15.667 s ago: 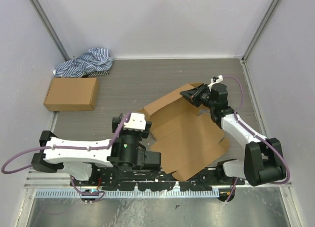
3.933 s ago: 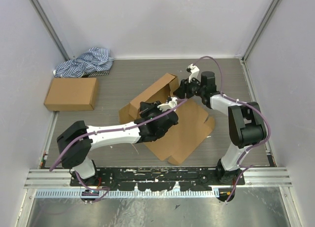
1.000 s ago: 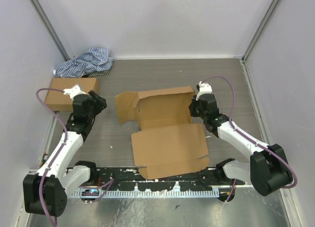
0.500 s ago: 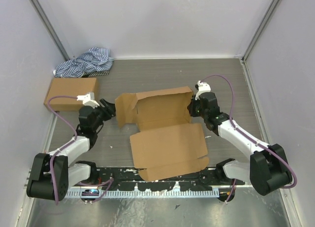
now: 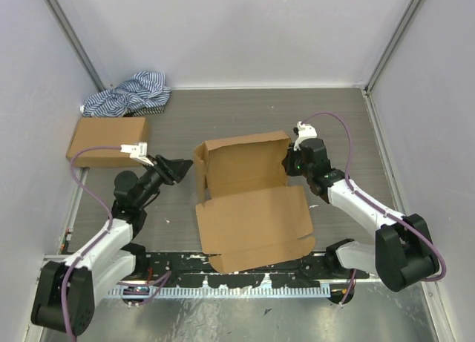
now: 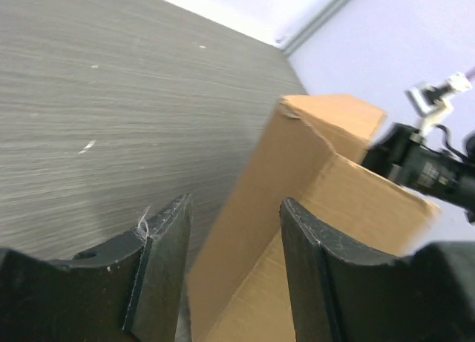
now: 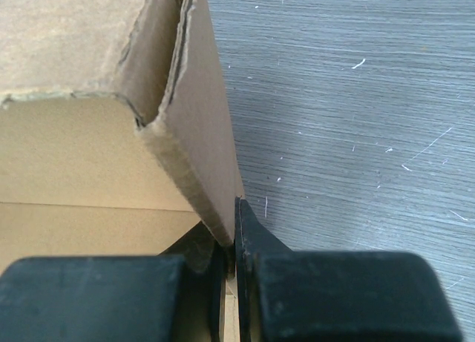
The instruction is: Fold the paper box
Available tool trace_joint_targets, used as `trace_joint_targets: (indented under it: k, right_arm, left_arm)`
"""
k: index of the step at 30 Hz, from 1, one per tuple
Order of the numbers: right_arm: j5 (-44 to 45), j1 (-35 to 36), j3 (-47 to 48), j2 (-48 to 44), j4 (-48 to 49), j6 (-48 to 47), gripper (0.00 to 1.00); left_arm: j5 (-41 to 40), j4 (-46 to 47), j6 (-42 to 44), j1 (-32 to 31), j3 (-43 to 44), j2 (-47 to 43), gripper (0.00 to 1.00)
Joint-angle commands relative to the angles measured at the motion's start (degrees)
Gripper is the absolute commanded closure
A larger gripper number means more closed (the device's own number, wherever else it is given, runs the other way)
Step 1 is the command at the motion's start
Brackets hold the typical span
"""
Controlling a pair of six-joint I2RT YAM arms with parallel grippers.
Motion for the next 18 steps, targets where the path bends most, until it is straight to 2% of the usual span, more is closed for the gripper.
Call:
trace_joint_targets:
  k: [1, 4, 13, 18]
  right_arm:
    - [-2.84, 0.20, 2.04, -0.53, -1.25, 0.19, 0.98]
    - [-3.27, 0.17, 1.87, -1.13, -1.24, 0.15, 0.98]
    - [-4.71, 0.19, 1.30, -1.83, -1.26, 0.31, 0.98]
    - [-4.98, 0.26, 1.27, -2.06, -1.00, 0.50, 0.97]
  left_arm:
    - [1.50, -6.35, 3.68, -4.49, -0.02, -6.11, 0.43]
    - [0.78, -8.46, 5.64, -6.38, 0.25, -6.34, 0.43]
    - [-1.25, -6.12, 5.65, -8.62, 1.41, -1.10, 0.44]
    - [-6.14, -10.75, 7.50, -12.76, 4.59, -2.19, 0.45]
